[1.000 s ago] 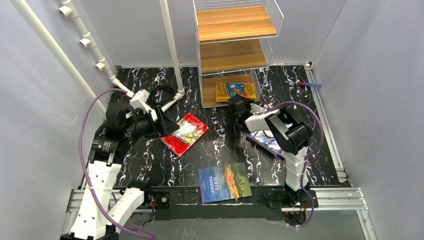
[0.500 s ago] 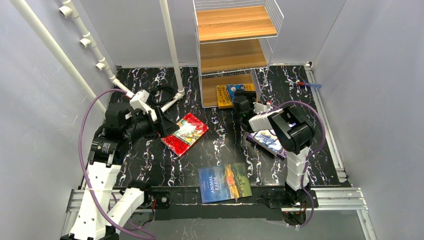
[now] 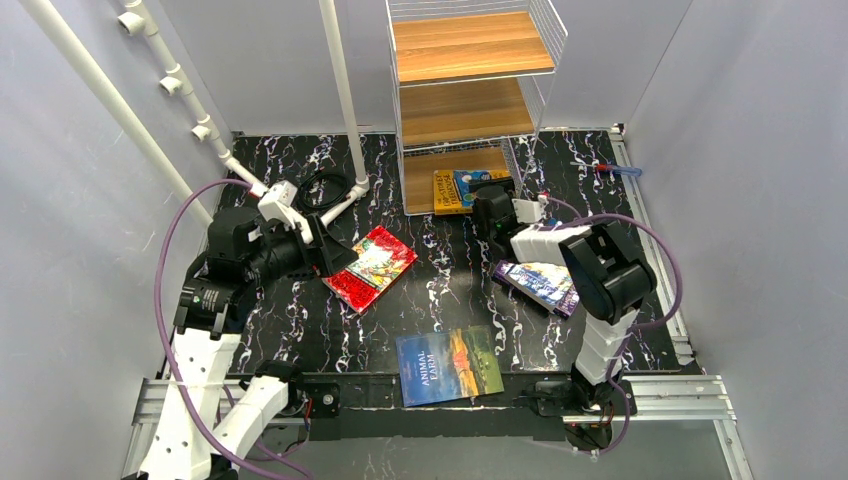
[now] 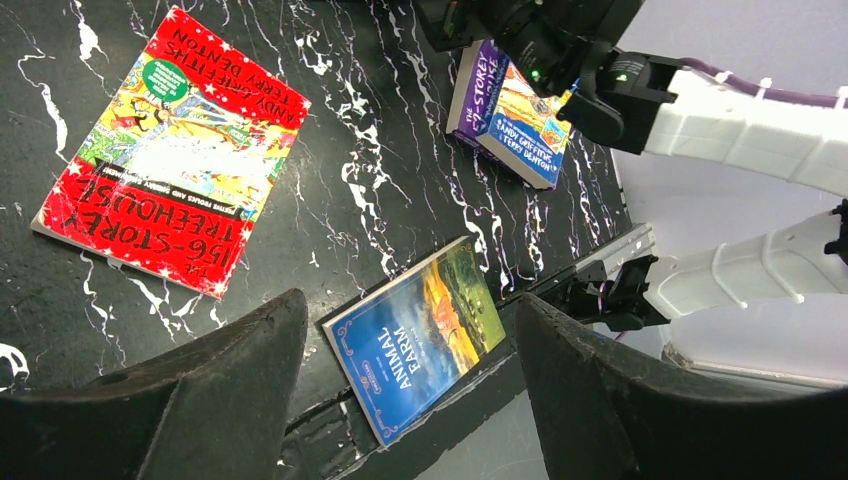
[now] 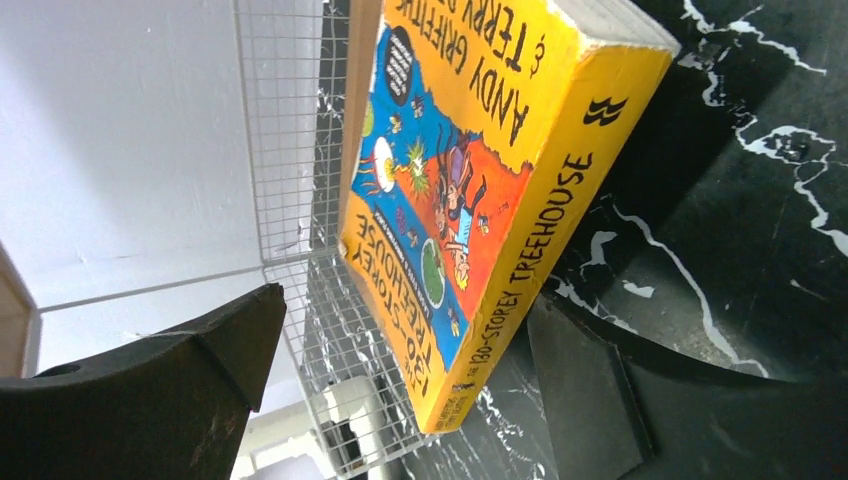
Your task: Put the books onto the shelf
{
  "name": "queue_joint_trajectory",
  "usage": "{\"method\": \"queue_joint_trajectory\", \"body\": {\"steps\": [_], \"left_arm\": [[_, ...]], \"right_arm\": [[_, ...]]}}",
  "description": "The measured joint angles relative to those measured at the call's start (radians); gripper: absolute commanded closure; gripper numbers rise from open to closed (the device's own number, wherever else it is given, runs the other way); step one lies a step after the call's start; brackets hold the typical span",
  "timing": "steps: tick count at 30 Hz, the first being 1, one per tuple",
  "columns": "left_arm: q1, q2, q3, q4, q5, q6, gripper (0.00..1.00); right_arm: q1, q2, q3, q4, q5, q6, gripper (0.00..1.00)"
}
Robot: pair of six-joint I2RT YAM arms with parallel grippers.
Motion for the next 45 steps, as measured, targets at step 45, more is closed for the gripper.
{"method": "queue_joint_trajectory", "body": {"steps": [45], "left_arm": [[0.0, -0.011, 0.0, 0.001, 0.005, 0.006, 0.26]], "right_arm": [[-0.116, 0.051, -0.016, 0.138, -0.286, -0.167, 0.05]]}}
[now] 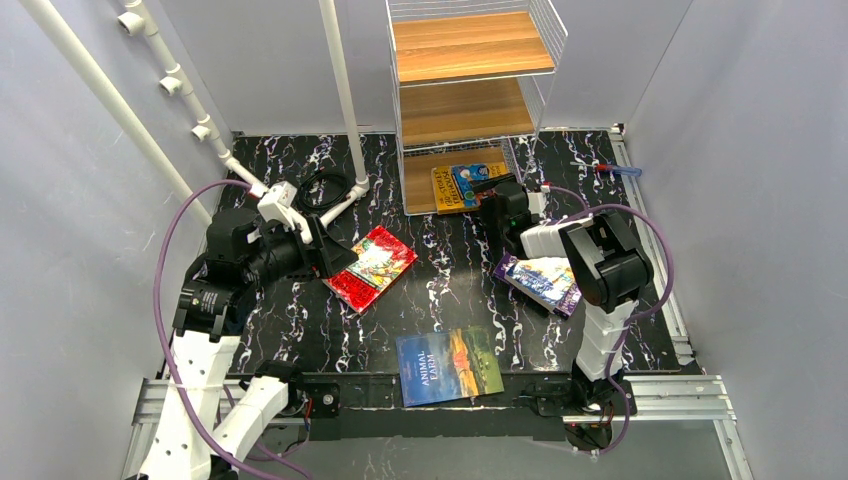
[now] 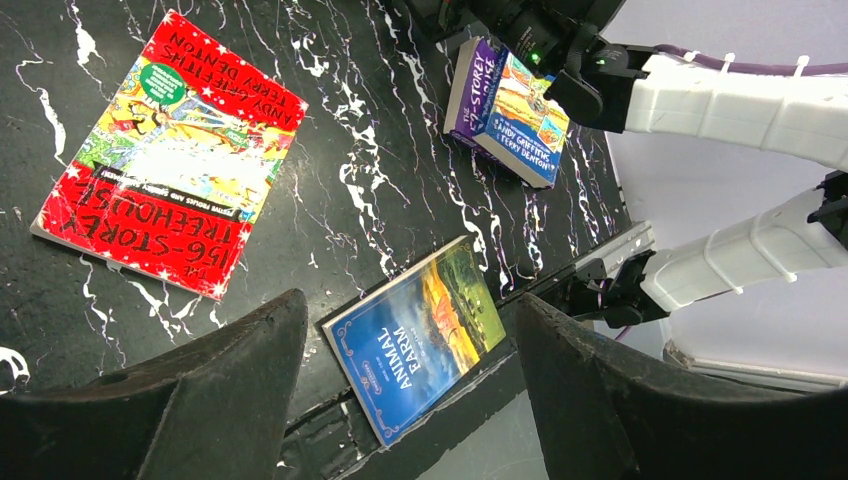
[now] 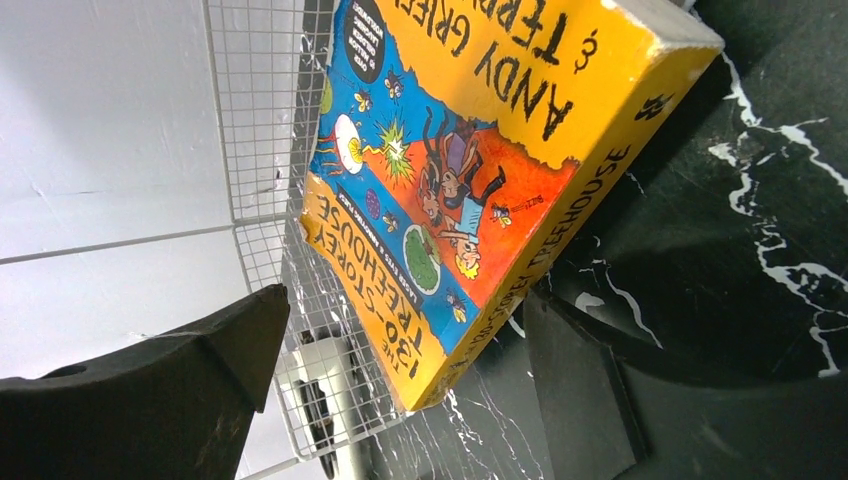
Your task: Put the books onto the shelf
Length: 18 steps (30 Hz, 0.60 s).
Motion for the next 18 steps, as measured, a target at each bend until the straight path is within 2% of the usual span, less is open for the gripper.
{"method": "queue_joint_trajectory", "body": {"steps": [13, 18], "left_arm": [[0.0, 0.004, -0.002, 0.001, 0.007, 0.0, 0.26], [0.0, 0.004, -0.004, 0.001, 0.006, -0.005, 0.26]], "right_arm": [[-0.003, 0.016, 0.002, 0.079, -0.012, -0.025, 0.07], [0.003, -0.032, -0.033, 0.075, -0.019, -0.042, 0.08]]}}
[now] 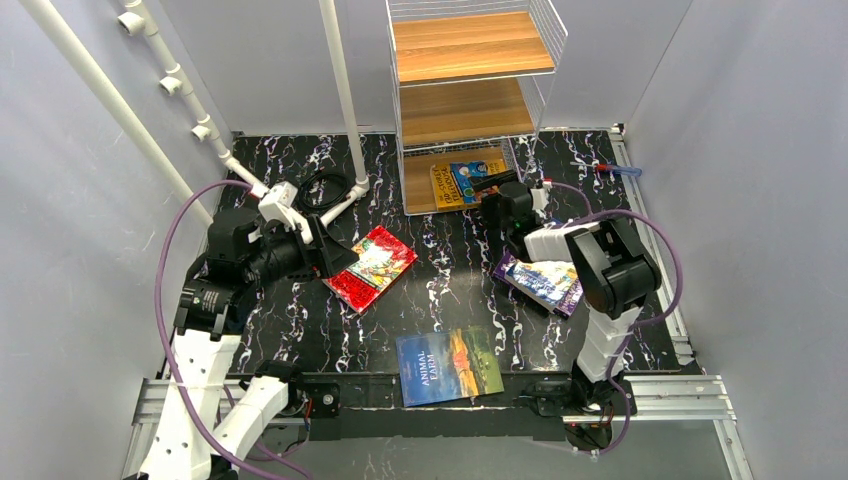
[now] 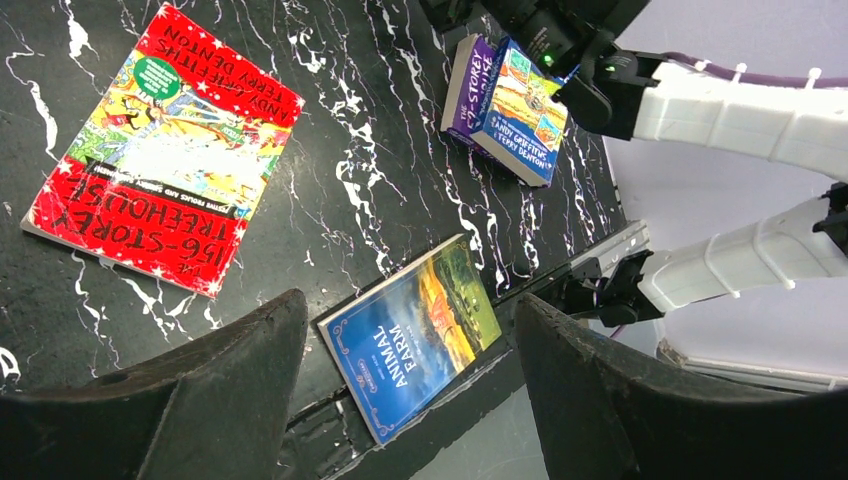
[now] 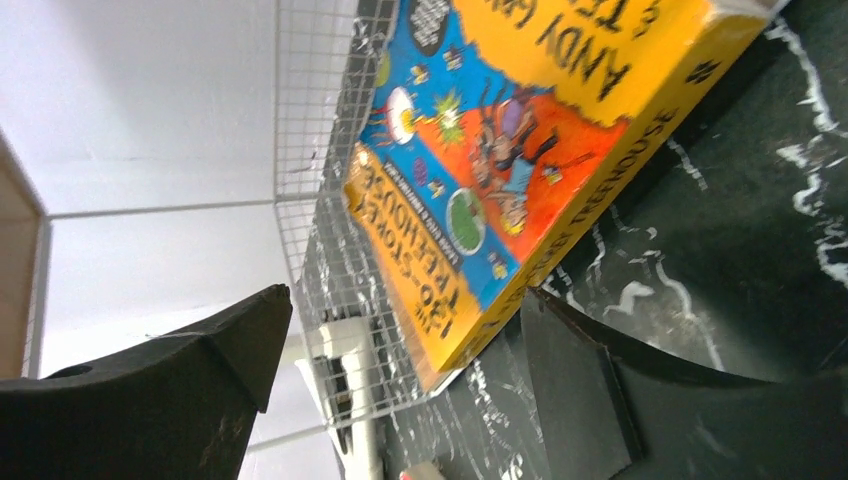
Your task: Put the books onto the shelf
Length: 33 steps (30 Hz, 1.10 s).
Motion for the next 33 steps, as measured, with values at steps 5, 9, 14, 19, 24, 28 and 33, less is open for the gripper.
{"method": "queue_joint_trajectory", "body": {"steps": [5, 9, 14, 19, 24, 28, 33], "left_arm": [[0.0, 0.008, -0.024, 0.013, -0.006, -0.029, 0.26], [0.0, 0.009, -0.055, 0.031, -0.028, -0.05, 0.26], [0.0, 0.002, -0.06, 0.038, -0.046, -0.06, 0.26], [0.0, -0.005, -0.06, 0.037, -0.058, -0.064, 0.26], [0.0, -0.02, -0.06, 0.035, -0.065, -0.065, 0.26], [0.0, -0.024, -0.06, 0.034, -0.066, -0.065, 0.26], [0.0, -0.024, -0.059, 0.029, -0.066, -0.062, 0.26]], "right_arm": [[0.014, -0.081, -0.014, -0.019, -0.023, -0.063, 0.15], [0.034, -0.125, -0.01, -0.051, -0.06, -0.151, 0.28], [0.07, -0.106, 0.024, -0.088, -0.114, -0.233, 0.42], [0.118, -0.019, 0.139, -0.119, -0.155, -0.321, 0.51], [0.143, 0.052, 0.218, -0.146, -0.17, -0.376, 0.64], [0.144, 0.115, 0.282, -0.17, -0.172, -0.401, 0.7], [0.144, 0.186, 0.359, -0.209, -0.169, -0.422, 0.71]]}}
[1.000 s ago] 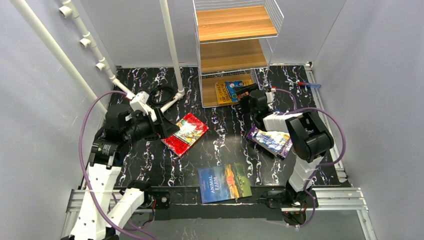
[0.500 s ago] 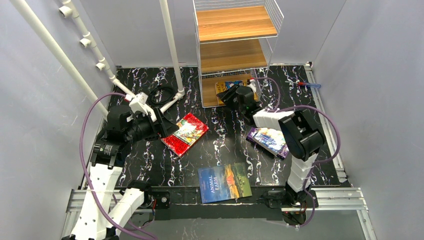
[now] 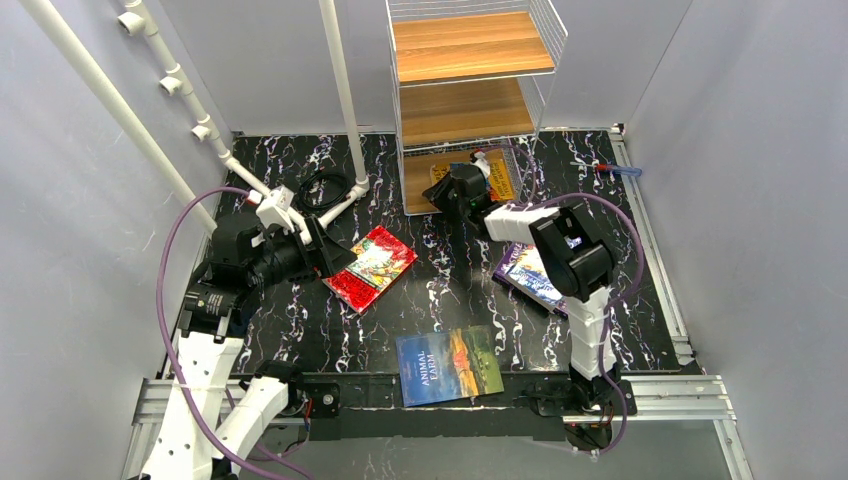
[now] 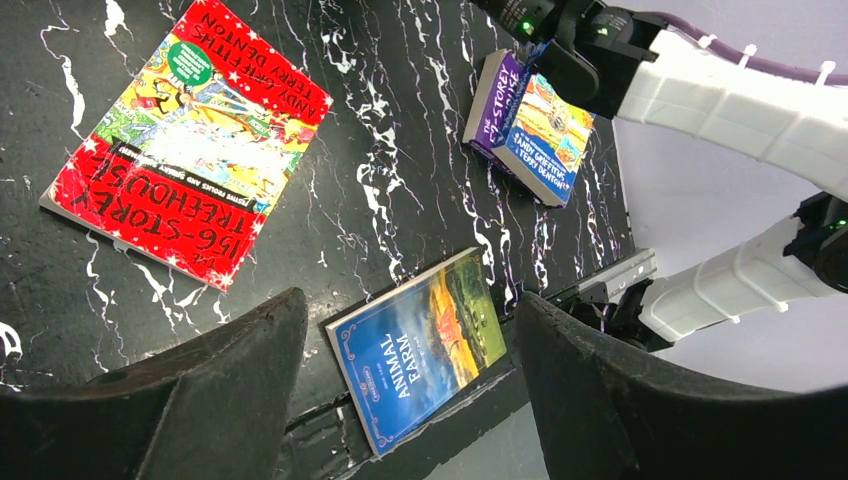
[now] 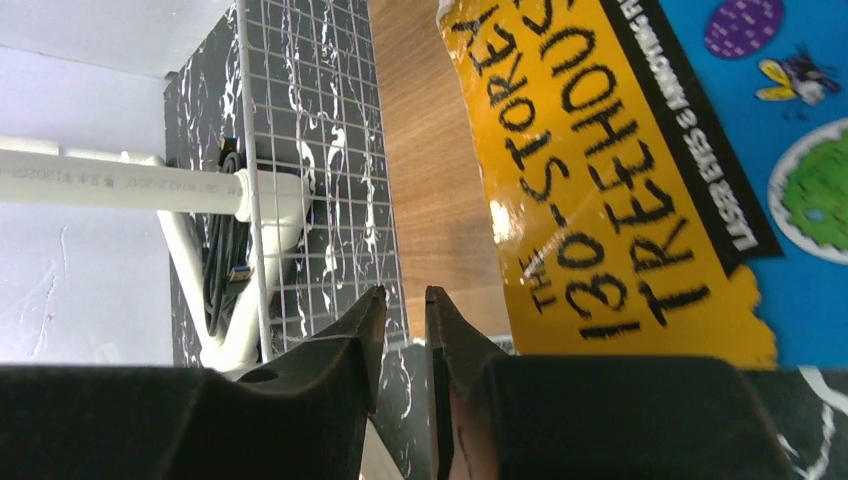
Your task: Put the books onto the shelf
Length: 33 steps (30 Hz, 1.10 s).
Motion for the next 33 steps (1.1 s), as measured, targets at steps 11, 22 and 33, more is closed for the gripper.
{"method": "queue_joint_trajectory", "body": {"steps": [11, 22, 33], "left_arm": [[0.0, 0.001, 0.005, -0.003, -0.005, 0.008, 0.26], [0.0, 0.002, 0.012, -0.008, -0.005, 0.02, 0.26], [0.0, 0.0, 0.013, -0.016, -0.005, 0.023, 0.26]], "right_arm": [[0.002, 0.125, 0.181, -0.109, 0.04, -0.035, 0.71], [0.006, 0.125, 0.18, -0.142, 0.155, -0.033, 0.71], [0.007, 0.125, 0.179, -0.133, 0.167, -0.041, 0.61]]}}
